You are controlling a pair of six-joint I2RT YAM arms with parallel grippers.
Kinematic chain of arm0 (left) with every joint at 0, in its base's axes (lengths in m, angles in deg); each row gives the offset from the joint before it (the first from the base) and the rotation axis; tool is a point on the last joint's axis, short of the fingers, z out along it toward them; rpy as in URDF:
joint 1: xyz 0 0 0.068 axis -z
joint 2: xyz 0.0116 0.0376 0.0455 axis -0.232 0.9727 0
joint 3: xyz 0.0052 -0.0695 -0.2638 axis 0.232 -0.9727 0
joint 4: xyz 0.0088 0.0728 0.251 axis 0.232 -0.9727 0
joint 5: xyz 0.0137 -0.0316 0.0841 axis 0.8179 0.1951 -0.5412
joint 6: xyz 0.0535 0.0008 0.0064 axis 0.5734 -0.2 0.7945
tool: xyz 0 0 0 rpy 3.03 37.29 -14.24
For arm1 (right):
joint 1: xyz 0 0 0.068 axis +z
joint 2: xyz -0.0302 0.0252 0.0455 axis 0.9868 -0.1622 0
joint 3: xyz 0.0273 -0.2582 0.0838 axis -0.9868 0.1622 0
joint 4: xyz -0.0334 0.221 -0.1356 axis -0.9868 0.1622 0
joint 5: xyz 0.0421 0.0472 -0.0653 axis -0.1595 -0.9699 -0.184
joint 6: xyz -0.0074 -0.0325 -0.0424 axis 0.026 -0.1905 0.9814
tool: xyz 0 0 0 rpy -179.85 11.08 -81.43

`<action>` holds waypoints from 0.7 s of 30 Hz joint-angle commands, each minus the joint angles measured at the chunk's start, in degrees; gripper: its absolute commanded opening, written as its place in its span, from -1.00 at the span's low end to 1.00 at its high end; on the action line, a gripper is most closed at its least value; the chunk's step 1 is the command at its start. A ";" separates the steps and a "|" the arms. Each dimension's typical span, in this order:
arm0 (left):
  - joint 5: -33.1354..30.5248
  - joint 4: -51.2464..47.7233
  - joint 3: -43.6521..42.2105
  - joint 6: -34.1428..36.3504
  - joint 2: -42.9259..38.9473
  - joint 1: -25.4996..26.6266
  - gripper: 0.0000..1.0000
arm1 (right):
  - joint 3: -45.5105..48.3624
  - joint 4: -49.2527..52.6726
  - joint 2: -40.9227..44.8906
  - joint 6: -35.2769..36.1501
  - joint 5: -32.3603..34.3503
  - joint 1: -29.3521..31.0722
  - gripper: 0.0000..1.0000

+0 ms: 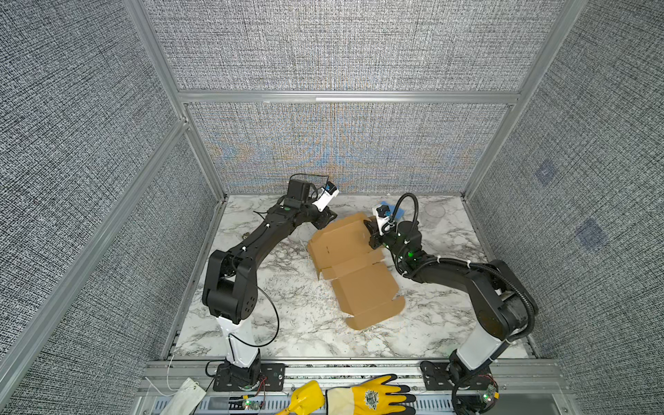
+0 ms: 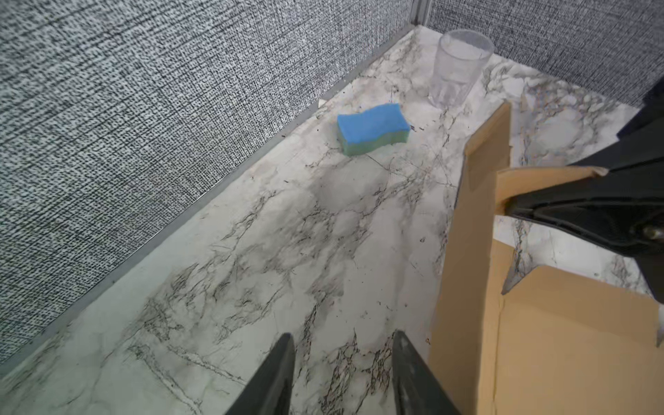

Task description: Fold the paper box

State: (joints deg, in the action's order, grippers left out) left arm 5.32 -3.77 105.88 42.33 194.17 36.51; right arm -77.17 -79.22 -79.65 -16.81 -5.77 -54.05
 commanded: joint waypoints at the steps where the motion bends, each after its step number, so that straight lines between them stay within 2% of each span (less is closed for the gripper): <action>1: -2.70 -4.54 0.94 2.65 0.31 1.12 -0.13 | -0.16 -3.39 -0.44 -0.16 -0.83 -0.15 -1.00; 15: -4.78 -4.34 0.52 1.62 -5.18 4.01 -0.17 | 0.78 -4.48 -0.33 -0.98 -0.92 -1.74 -1.00; 21: -9.98 -6.27 1.13 2.88 -3.54 8.16 -0.18 | 0.78 -4.43 -0.46 -1.69 -0.74 -1.80 -1.00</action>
State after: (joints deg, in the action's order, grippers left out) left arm -1.32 -8.65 106.53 44.02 189.79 43.41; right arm -76.43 -81.32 -80.26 -17.73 -6.21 -55.78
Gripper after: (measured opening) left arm 0.414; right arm 0.050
